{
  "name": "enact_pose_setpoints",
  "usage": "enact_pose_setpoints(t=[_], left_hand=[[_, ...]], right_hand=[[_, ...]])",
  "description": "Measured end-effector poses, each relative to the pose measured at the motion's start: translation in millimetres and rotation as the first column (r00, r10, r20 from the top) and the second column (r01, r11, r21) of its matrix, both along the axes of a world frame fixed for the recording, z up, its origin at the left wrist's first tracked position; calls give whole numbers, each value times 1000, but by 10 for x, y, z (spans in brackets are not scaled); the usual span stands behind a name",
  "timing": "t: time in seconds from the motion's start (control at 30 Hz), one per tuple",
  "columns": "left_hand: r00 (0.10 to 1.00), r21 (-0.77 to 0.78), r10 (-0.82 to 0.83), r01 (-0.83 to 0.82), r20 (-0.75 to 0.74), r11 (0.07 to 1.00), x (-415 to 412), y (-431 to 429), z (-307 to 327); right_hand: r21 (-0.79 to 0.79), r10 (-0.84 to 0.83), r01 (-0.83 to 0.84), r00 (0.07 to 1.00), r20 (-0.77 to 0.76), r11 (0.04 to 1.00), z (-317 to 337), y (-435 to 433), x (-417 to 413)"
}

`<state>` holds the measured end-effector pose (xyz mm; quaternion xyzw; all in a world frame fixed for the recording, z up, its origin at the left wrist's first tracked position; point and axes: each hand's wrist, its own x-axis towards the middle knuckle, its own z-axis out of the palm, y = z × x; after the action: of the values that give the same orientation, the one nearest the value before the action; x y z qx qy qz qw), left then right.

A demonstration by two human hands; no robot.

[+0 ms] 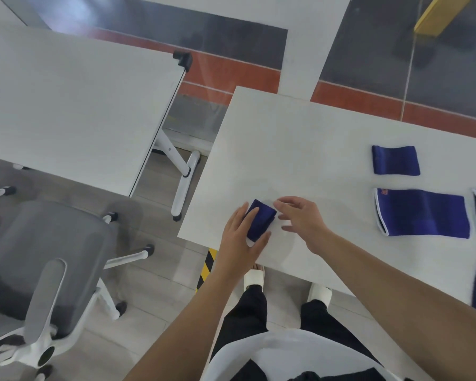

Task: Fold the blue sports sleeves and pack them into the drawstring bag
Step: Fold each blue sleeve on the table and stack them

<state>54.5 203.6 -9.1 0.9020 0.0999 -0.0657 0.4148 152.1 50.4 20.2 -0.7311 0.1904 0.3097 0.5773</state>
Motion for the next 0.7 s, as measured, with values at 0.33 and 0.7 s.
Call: enact_pose_setpoints(t=[0.33,0.7], left_hand=[[977,30,-206,204,51,978,384,-222,406],[706,197,-694,707,-141,679,913,-1714,477]], right_hand=[[-260,17,57,961,275,964,426,-714,-332],[-541,-136,299,937,320,786,612,-2190,-1201]])
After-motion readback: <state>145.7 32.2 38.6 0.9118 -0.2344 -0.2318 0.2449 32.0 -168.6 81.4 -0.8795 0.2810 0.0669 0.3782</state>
